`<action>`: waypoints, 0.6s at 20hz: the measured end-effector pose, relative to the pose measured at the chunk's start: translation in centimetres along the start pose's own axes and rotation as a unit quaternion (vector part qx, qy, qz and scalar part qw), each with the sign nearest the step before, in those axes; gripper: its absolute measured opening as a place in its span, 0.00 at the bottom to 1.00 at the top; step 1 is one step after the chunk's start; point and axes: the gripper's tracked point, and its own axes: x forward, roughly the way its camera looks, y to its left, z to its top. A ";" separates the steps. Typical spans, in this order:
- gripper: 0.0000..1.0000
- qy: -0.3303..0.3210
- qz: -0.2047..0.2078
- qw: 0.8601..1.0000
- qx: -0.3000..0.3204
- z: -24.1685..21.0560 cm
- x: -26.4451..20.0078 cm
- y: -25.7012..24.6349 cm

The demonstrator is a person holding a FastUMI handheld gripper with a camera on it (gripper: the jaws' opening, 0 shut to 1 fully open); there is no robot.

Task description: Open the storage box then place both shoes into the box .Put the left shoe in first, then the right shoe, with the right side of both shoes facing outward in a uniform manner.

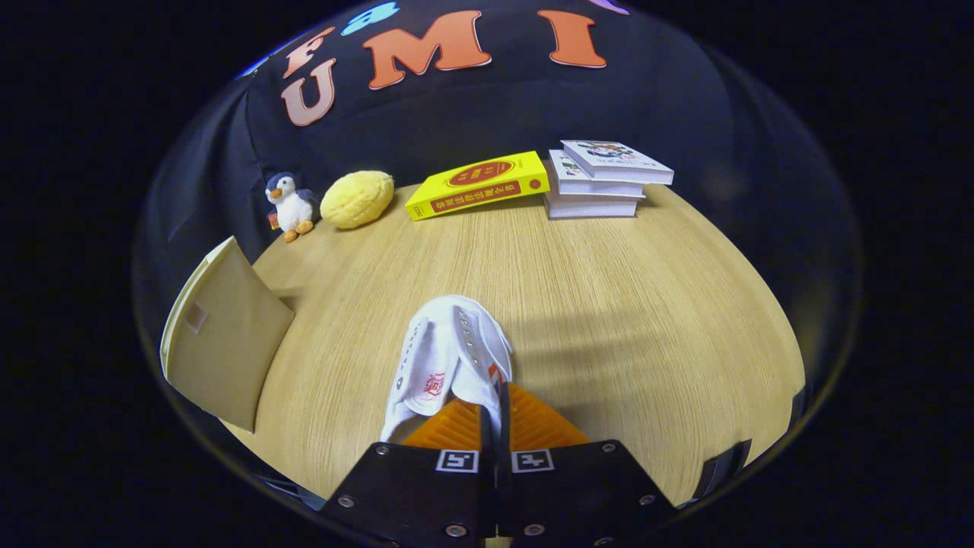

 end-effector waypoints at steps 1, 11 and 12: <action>0.01 -0.013 -0.001 1.000 0.007 1.3 -0.5 0.9; 0.00 -0.041 -0.035 0.998 0.029 3.7 -2.3 5.2; 0.01 -0.047 -0.033 0.998 0.032 4.2 -2.5 5.7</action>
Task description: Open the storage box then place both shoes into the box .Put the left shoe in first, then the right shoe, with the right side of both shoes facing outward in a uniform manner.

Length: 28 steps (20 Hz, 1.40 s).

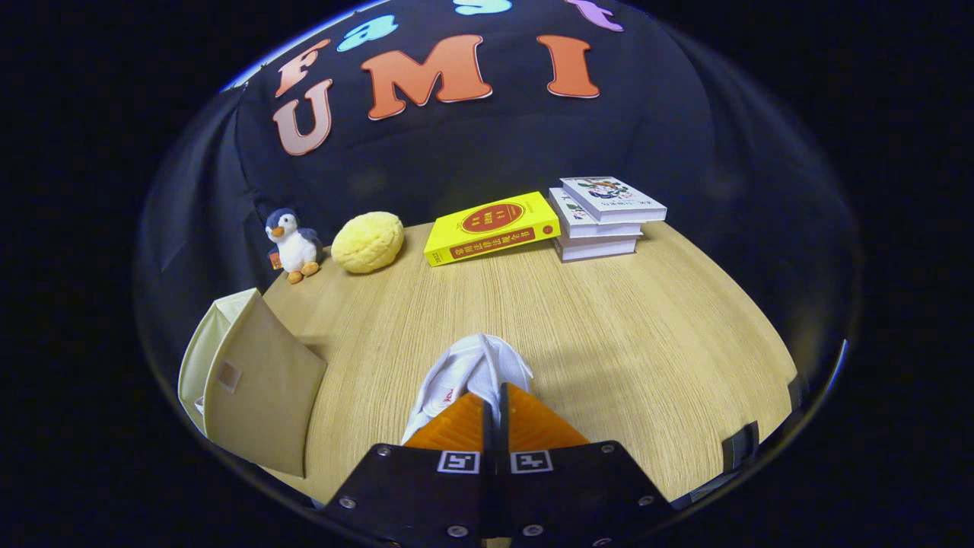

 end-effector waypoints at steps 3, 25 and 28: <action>0.00 -0.019 0.009 1.000 -0.001 1.9 -1.3 1.7; 0.00 -0.004 0.151 0.988 -0.021 4.9 -8.1 29.6; 0.01 0.019 0.139 0.990 -0.017 2.5 -6.6 31.4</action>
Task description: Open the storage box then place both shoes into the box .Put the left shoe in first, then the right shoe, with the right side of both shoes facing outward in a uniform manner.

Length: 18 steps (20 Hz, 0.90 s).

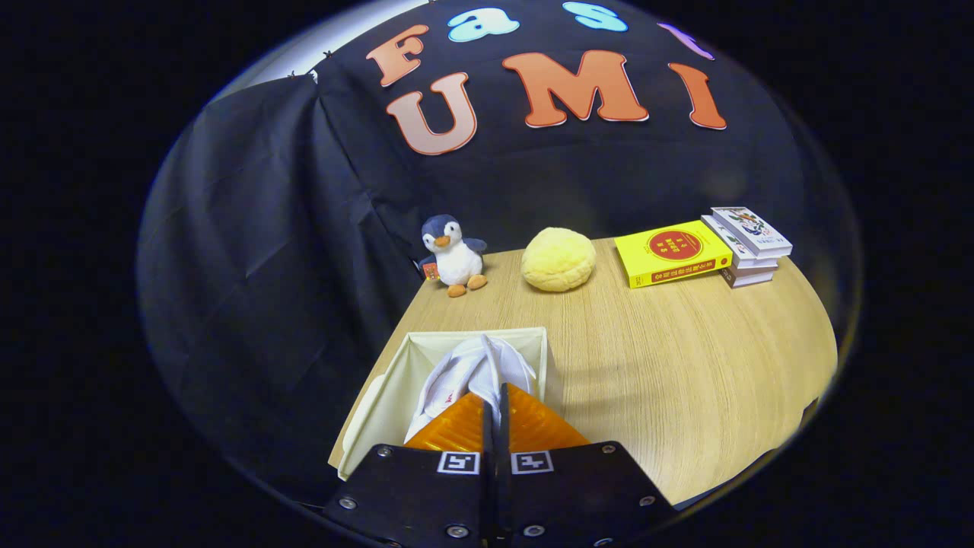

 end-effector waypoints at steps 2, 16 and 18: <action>0.01 0.009 -0.015 1.000 0.000 -0.7 0.9 0.3; 0.63 0.021 -0.013 0.999 -0.038 1.0 0.4 2.5; 0.68 0.006 -0.024 0.999 -0.033 2.4 -0.1 1.0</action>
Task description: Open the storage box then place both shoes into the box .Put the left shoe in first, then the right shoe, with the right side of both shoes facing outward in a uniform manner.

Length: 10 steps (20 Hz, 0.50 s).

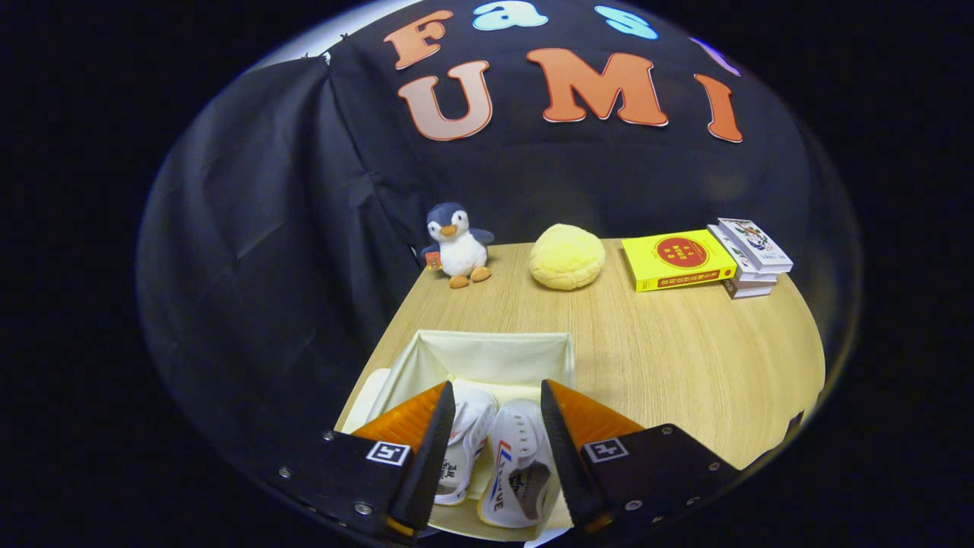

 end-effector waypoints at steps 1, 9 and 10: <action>0.70 -0.007 -0.004 1.000 0.002 0.5 -0.3 -0.9; 0.78 -0.073 -0.056 0.995 0.026 3.9 -3.2 -9.5; 0.79 -0.087 -0.057 0.994 0.026 5.0 -4.6 -10.5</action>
